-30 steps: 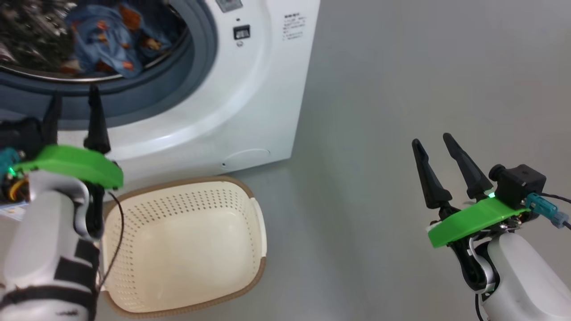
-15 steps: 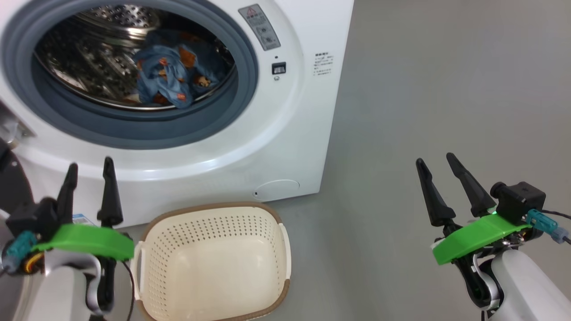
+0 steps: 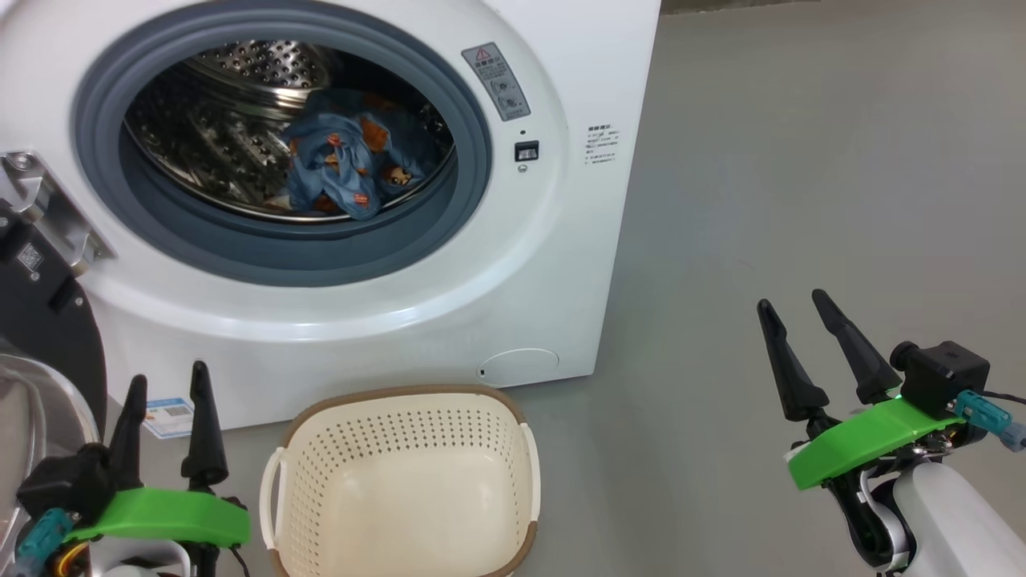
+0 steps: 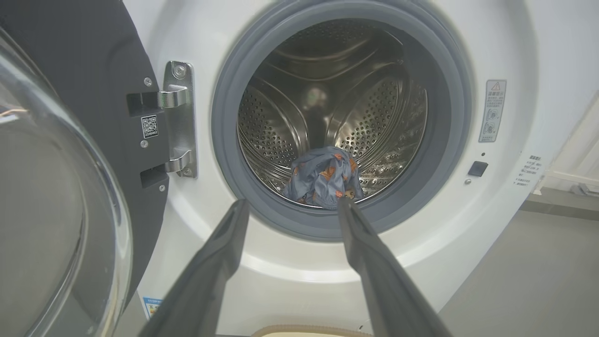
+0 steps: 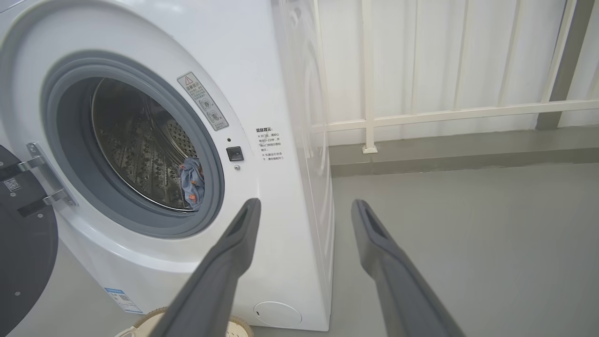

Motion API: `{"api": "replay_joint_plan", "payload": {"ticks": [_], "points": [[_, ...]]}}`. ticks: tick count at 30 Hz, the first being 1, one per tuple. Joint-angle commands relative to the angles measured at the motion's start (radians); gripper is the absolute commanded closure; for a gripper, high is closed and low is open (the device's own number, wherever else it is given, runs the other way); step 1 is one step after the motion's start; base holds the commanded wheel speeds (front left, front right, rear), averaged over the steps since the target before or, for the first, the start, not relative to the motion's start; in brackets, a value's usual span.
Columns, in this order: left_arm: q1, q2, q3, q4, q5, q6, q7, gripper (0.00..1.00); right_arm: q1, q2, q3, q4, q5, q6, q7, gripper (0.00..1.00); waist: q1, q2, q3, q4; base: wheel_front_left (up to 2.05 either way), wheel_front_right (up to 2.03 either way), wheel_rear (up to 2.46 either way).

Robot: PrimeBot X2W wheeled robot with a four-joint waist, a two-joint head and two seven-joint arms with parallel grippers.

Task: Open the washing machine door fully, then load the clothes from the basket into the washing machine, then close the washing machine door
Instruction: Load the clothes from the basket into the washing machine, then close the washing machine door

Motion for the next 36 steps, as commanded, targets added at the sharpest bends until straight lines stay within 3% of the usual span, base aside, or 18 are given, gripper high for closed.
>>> {"api": "replay_joint_plan", "payload": {"ticks": [1, 36], "points": [[-0.008, 0.02, 0.034, -0.035, -0.007, 0.01, -0.006, 0.0, 0.006, -0.012, 0.013, -0.025, 0.008, 0.004, -0.009, 0.0, 0.0, 0.0, -0.002, 0.002, 0.0, 0.0, 0.0], [0.031, 0.038, 0.009, -0.08, -0.018, 0.026, -0.002, 0.0, -0.007, -0.01, 0.027, -0.014, 0.018, 0.004, -0.009, 0.0, 0.0, 0.0, 0.001, -0.015, 0.0, 0.0, 0.0]]}}
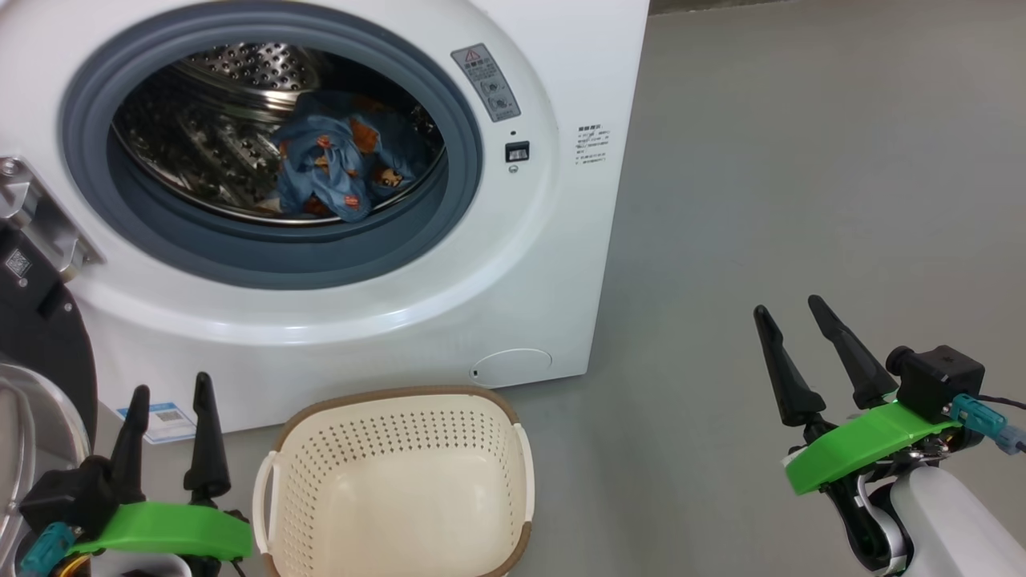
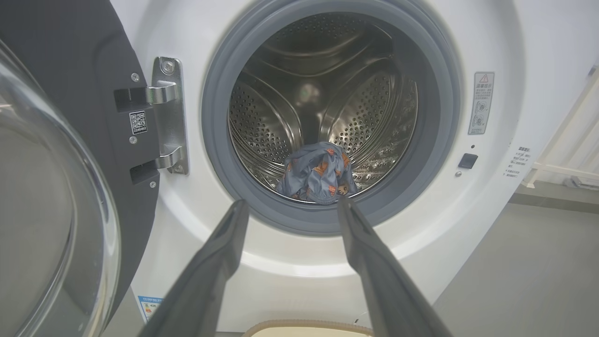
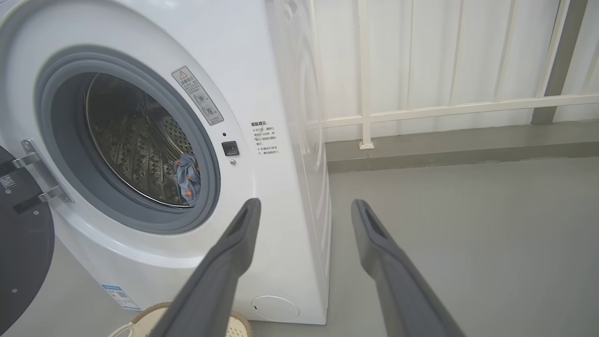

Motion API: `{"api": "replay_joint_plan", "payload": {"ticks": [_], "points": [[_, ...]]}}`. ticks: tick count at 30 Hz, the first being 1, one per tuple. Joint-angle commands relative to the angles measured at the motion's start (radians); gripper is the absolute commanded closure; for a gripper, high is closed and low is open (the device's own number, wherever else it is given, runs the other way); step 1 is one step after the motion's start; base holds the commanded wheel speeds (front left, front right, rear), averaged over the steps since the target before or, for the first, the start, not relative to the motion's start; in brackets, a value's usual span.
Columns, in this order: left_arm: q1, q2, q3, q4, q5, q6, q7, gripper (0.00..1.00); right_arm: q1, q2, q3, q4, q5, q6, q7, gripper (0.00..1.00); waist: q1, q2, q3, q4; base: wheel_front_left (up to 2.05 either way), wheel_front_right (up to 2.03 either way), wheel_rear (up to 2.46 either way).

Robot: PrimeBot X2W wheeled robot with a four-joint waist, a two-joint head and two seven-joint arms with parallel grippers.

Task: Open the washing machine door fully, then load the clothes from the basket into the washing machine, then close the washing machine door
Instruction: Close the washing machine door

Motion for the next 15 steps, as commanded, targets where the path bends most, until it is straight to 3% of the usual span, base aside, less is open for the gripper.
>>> {"api": "replay_joint_plan", "payload": {"ticks": [1, 10, 15], "points": [[-0.017, 0.031, 0.028, -0.027, -0.01, 0.007, -0.004, 0.0, -0.015, -0.01, 0.02, -0.018, 0.015, 0.004, -0.009, 0.0, 0.0, 0.0, -0.001, -0.001, 0.0, 0.0, 0.0], [-0.021, 0.03, 0.029, -0.025, -0.017, 0.006, -0.005, 0.0, -0.017, -0.009, 0.02, -0.014, 0.016, 0.004, -0.009, 0.0, 0.0, 0.0, 0.003, -0.001, -0.05, 0.05, 0.0], [-0.024, 0.03, 0.029, -0.024, -0.024, 0.004, -0.005, 0.0, -0.018, -0.009, 0.017, -0.014, 0.015, 0.004, -0.009, 0.0, 0.0, 0.0, 0.004, -0.001, -0.69, 0.69, 0.0]]}}
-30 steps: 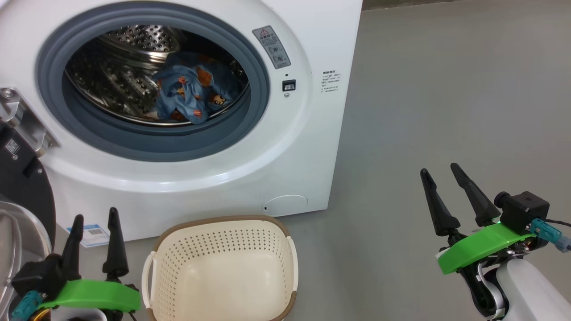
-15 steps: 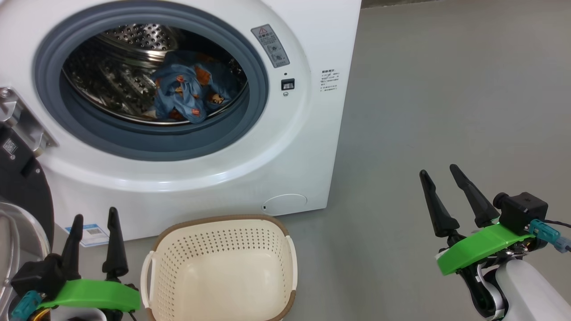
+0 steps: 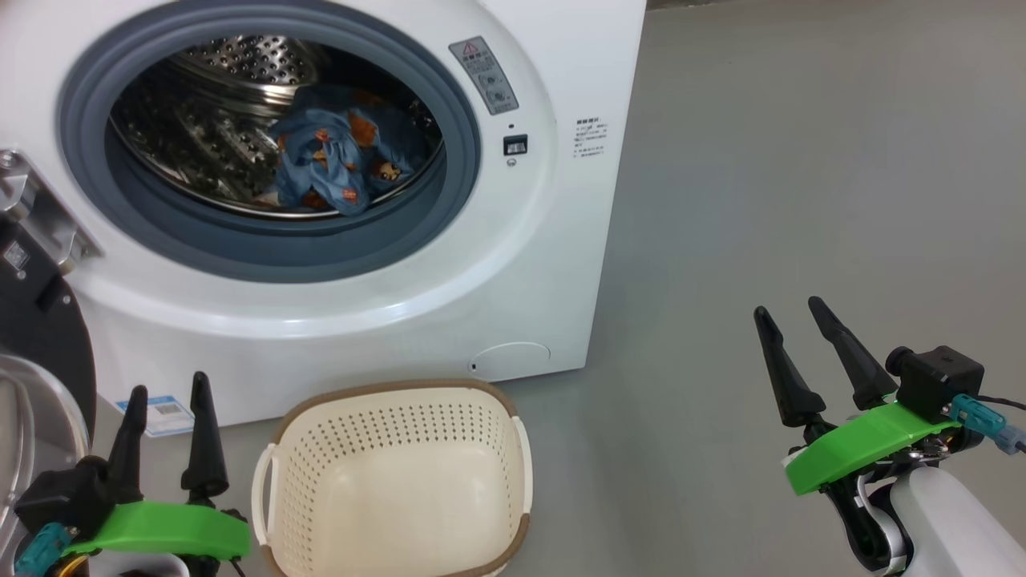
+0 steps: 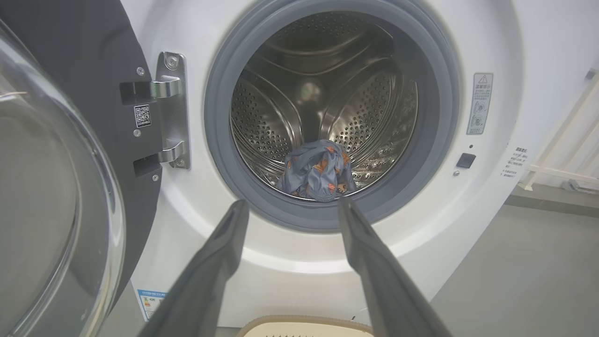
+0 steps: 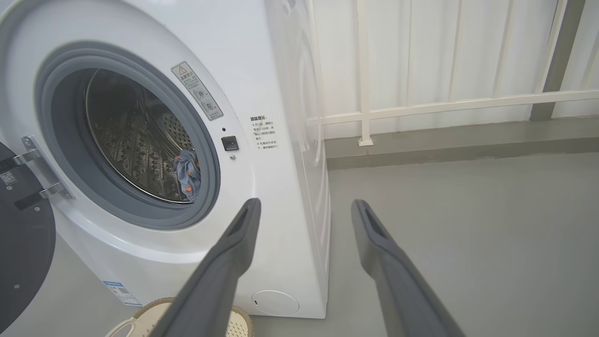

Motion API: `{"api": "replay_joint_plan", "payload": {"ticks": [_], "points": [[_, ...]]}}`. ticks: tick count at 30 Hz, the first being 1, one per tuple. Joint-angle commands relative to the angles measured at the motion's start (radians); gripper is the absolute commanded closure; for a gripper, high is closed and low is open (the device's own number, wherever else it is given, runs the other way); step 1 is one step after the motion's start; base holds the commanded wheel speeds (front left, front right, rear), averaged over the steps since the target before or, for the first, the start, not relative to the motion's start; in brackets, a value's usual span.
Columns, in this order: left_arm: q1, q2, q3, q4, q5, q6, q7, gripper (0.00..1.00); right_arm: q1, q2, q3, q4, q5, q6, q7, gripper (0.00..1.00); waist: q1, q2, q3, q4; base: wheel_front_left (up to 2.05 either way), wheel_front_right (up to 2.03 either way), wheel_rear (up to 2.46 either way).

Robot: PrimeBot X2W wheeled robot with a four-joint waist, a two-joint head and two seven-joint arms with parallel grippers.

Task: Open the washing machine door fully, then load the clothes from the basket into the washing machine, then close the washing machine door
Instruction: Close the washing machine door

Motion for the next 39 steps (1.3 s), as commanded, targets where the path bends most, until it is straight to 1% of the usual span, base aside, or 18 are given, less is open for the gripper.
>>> {"api": "replay_joint_plan", "payload": {"ticks": [1, 11, 17, 39], "points": [[-0.024, 0.027, 0.029, -0.025, -0.005, 0.004, -0.006, 0.0, -0.017, -0.009, 0.016, -0.02, 0.012, 0.004, -0.009, 0.0, -0.0001, -0.0001, 0.0, 0.0, -1.1, 1.1, 0.0], [-0.023, 0.03, 0.022, -0.027, -0.005, 0.002, -0.006, 0.0, -0.016, -0.006, 0.017, -0.018, 0.011, 0.004, -0.009, 0.0, -0.0001, -0.0001, -0.001, -0.001, -1.63, 1.63, 0.0], [-0.022, 0.031, 0.017, -0.028, -0.002, 0.004, -0.007, 0.0, -0.014, -0.005, 0.018, -0.017, 0.011, 0.004, -0.009, 0.0, -0.0001, -0.0001, -0.003, 0.001, -1.03, 1.03, 0.0], [-0.009, 0.035, 0.003, -0.032, -0.007, 0.015, -0.007, 0.0, -0.004, -0.007, 0.029, -0.012, 0.016, 0.004, -0.009, 0.0, -0.0001, -0.0001, -0.022, 0.002, -0.06, 0.06, 0.0]]}}
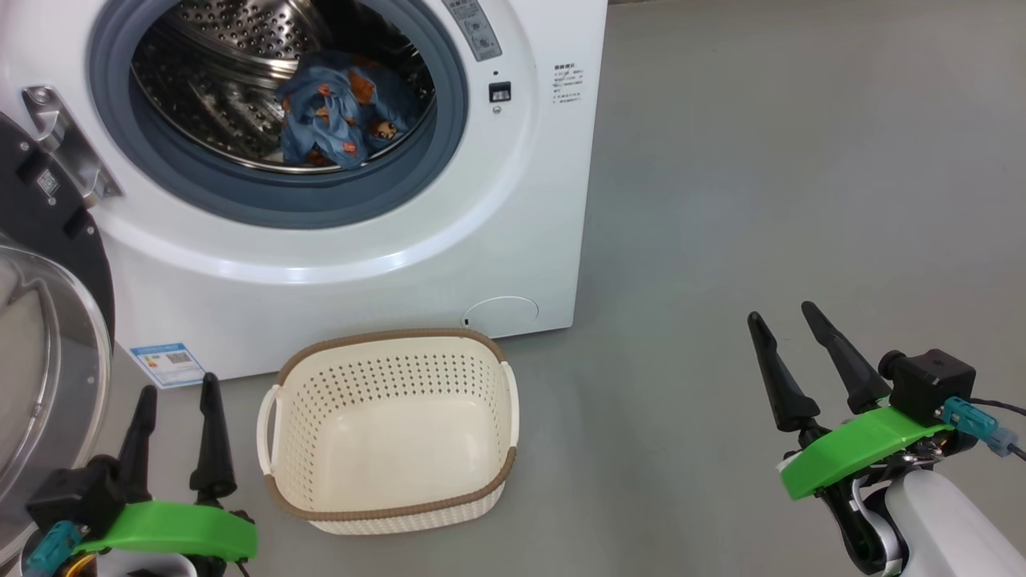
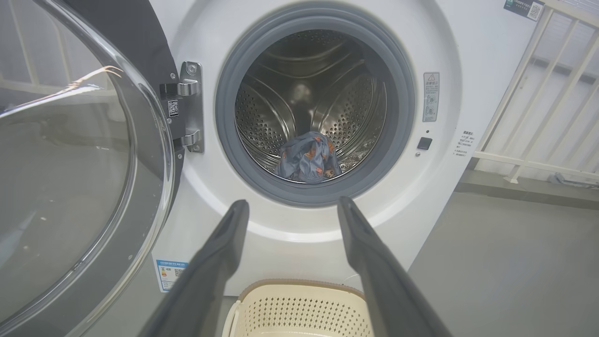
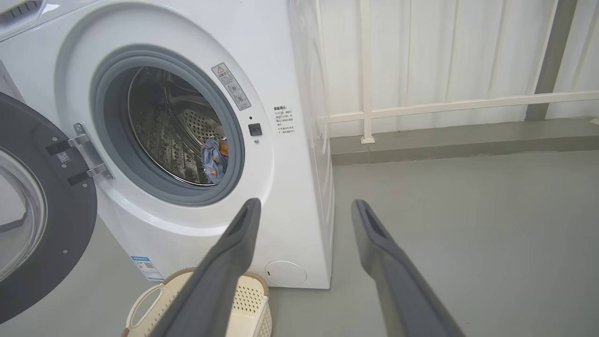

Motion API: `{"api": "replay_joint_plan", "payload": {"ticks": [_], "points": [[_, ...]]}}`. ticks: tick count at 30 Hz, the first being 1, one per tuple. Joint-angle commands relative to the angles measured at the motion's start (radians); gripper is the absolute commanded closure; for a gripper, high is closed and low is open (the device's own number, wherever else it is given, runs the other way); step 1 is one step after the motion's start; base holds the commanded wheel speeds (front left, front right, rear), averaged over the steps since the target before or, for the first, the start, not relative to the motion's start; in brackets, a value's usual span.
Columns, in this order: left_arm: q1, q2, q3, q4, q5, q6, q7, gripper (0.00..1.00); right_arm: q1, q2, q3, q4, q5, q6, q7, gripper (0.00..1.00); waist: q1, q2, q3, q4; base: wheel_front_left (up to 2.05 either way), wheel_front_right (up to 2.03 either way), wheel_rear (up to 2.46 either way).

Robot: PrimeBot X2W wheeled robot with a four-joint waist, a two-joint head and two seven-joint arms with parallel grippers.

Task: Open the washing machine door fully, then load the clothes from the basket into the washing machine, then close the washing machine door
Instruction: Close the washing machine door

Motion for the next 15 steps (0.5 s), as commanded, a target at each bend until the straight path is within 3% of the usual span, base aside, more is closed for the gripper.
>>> {"api": "replay_joint_plan", "payload": {"ticks": [1, 15], "points": [[-0.009, 0.028, 0.029, -0.031, -0.007, 0.006, -0.007, 0.0, -0.004, -0.008, 0.015, -0.019, 0.016, 0.004, -0.009, 0.0, 0.0, -0.0001, 0.0, 0.0, 0.0, 0.0, 0.0], [-0.013, 0.032, 0.025, -0.028, -0.015, 0.012, -0.007, 0.0, -0.004, -0.007, 0.011, -0.017, 0.017, 0.004, -0.009, 0.0, 0.0, -0.0001, 0.0, 0.002, 0.0, 0.0, 0.0]]}}
